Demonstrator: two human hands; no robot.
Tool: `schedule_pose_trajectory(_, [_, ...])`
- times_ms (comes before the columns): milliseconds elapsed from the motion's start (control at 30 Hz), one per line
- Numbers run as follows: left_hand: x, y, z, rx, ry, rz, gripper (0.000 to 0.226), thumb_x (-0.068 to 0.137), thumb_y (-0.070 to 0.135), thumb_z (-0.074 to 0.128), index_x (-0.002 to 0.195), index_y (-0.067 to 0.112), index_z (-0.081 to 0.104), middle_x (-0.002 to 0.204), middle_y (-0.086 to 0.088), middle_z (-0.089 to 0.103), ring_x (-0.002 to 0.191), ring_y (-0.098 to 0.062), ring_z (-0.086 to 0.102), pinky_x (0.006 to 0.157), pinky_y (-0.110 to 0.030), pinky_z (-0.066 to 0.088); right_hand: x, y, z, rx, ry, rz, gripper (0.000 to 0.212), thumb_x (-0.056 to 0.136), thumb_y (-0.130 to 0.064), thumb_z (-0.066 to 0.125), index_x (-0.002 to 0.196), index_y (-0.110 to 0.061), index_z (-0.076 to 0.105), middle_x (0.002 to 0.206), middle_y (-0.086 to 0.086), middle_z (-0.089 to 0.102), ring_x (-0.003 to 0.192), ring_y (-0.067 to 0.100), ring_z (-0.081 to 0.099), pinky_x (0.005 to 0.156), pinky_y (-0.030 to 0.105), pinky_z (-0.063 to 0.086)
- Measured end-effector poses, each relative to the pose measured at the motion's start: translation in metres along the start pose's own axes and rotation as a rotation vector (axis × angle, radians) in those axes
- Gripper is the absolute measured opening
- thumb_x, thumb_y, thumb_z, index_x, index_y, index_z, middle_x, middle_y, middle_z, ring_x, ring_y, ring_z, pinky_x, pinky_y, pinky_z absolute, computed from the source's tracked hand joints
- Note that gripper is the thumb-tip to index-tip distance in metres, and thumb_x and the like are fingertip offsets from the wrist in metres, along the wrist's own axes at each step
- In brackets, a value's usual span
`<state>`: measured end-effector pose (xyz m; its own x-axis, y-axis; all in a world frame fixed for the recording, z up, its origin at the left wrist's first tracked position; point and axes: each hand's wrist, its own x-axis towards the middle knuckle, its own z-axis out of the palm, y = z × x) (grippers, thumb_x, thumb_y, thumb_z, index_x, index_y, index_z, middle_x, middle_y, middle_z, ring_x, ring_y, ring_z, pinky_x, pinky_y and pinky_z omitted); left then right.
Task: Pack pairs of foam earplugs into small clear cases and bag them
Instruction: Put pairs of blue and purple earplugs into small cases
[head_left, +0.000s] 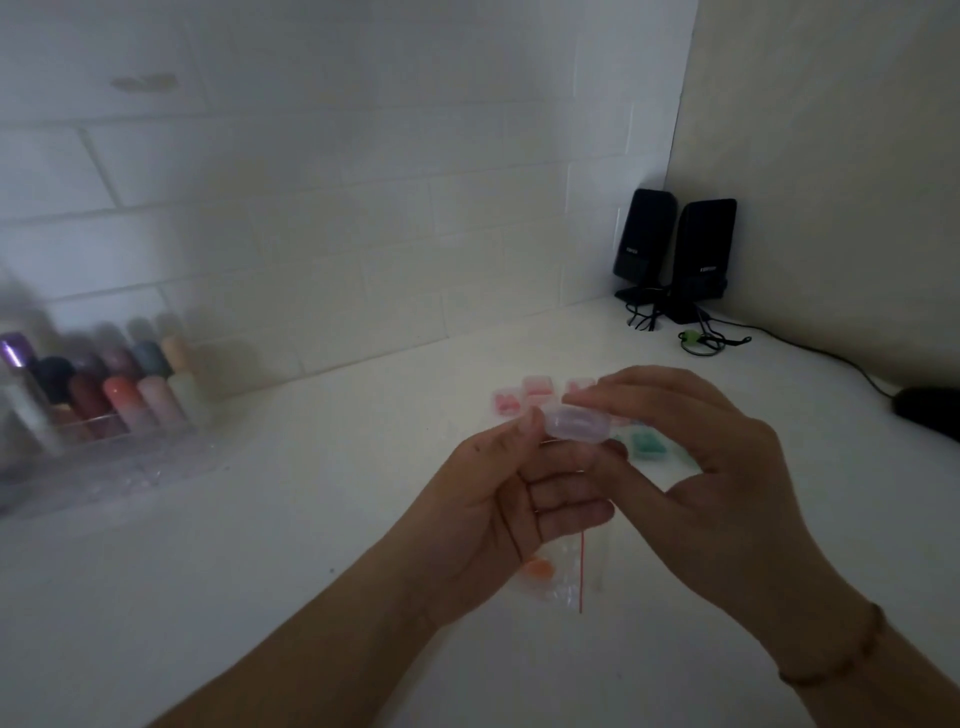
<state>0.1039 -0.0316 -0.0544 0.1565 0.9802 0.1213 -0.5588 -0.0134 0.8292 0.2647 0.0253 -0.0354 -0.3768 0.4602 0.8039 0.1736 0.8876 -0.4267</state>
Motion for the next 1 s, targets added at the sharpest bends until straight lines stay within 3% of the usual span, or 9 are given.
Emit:
schedule_pose_trajectory(100, [-0.001, 0.0, 0.001, -0.001, 0.017, 0.009, 0.053, 0.071, 0.043, 0.081, 0.108, 0.007, 0.071, 0.106, -0.016, 0.072, 0.095, -0.022, 0.07, 0.089, -0.038, 0.055, 0.0, -0.001, 0.0, 0.009, -0.015, -0.01, 0.036, 0.077, -0.016, 0.074, 0.111, -0.026, 0.066, 0.107, -0.01, 0.067, 0.105, 0.012, 0.062, 0.088, 0.032, 0.051])
schedule_pose_trajectory(200, [-0.001, 0.001, 0.001, -0.014, 0.02, 0.017, 0.054, 0.069, 0.041, 0.083, 0.109, 0.006, 0.071, 0.107, -0.016, 0.072, 0.096, -0.023, 0.07, 0.087, -0.036, 0.056, 0.0, -0.003, 0.0, 0.032, 0.003, -0.067, 0.029, 0.081, -0.023, 0.068, 0.11, -0.018, 0.064, 0.107, -0.008, 0.067, 0.103, 0.011, 0.061, 0.087, 0.024, 0.048])
schedule_pose_trajectory(367, [0.0, 0.001, 0.002, -0.002, 0.077, 0.039, 0.075, 0.068, 0.038, 0.085, 0.124, -0.004, 0.057, 0.12, -0.024, 0.063, 0.101, -0.028, 0.066, 0.093, -0.039, 0.053, 0.0, -0.005, -0.003, -0.013, 0.06, -0.118, 0.004, 0.08, -0.013, 0.067, 0.084, -0.011, 0.066, 0.101, -0.007, 0.069, 0.101, 0.005, 0.064, 0.083, 0.015, 0.043])
schedule_pose_trajectory(433, [0.001, 0.001, 0.001, -0.009, 0.087, 0.05, 0.08, 0.066, 0.037, 0.086, 0.125, -0.007, 0.053, 0.121, -0.025, 0.061, 0.101, -0.028, 0.066, 0.09, -0.037, 0.055, 0.001, -0.004, -0.002, -0.041, 0.06, -0.093, 0.004, 0.08, -0.016, 0.066, 0.081, -0.013, 0.067, 0.1, -0.01, 0.069, 0.099, -0.001, 0.063, 0.08, 0.01, 0.042])
schedule_pose_trajectory(600, [0.002, -0.001, -0.003, -0.023, 0.083, 0.07, 0.05, 0.069, 0.031, 0.085, 0.106, 0.003, 0.067, 0.108, -0.018, 0.07, 0.095, -0.022, 0.071, 0.079, -0.03, 0.057, -0.001, -0.004, 0.001, -0.06, 0.063, -0.013, 0.011, 0.078, -0.026, 0.065, 0.077, -0.017, 0.069, 0.095, -0.017, 0.069, 0.086, -0.01, 0.061, 0.069, 0.008, 0.044])
schedule_pose_trajectory(700, [0.002, -0.002, -0.003, -0.018, 0.086, 0.071, 0.046, 0.067, 0.031, 0.086, 0.102, 0.005, 0.07, 0.105, -0.016, 0.071, 0.093, -0.02, 0.072, 0.078, -0.028, 0.057, -0.001, -0.006, -0.001, -0.053, 0.049, 0.029, 0.012, 0.077, -0.029, 0.064, 0.074, -0.019, 0.07, 0.092, -0.02, 0.069, 0.081, -0.016, 0.058, 0.071, 0.003, 0.041])
schedule_pose_trajectory(867, [0.003, -0.003, -0.003, 0.035, 0.084, 0.084, 0.048, 0.063, 0.032, 0.088, 0.101, 0.007, 0.071, 0.108, -0.016, 0.071, 0.097, -0.021, 0.071, 0.081, -0.029, 0.056, -0.001, -0.009, 0.001, -0.068, 0.08, 0.076, 0.009, 0.077, -0.032, 0.063, 0.074, -0.027, 0.07, 0.085, -0.018, 0.072, 0.078, 0.0, 0.067, 0.068, 0.013, 0.047])
schedule_pose_trajectory(933, [0.003, -0.003, -0.003, 0.055, 0.083, 0.085, 0.047, 0.062, 0.032, 0.089, 0.099, 0.009, 0.072, 0.109, -0.016, 0.071, 0.098, -0.022, 0.07, 0.083, -0.03, 0.056, 0.0, -0.01, 0.001, -0.064, 0.089, 0.086, 0.006, 0.077, -0.032, 0.062, 0.074, -0.036, 0.064, 0.085, -0.017, 0.073, 0.078, 0.001, 0.068, 0.067, 0.015, 0.048])
schedule_pose_trajectory(1000, [0.003, 0.001, -0.004, 0.087, 0.056, 0.096, 0.044, 0.062, 0.032, 0.089, 0.098, 0.011, 0.072, 0.108, -0.015, 0.071, 0.098, -0.024, 0.07, 0.086, -0.033, 0.056, 0.0, -0.01, 0.001, -0.033, 0.087, 0.07, 0.004, 0.08, -0.029, 0.063, 0.077, -0.032, 0.064, 0.091, -0.016, 0.072, 0.086, -0.001, 0.067, 0.07, 0.012, 0.047])
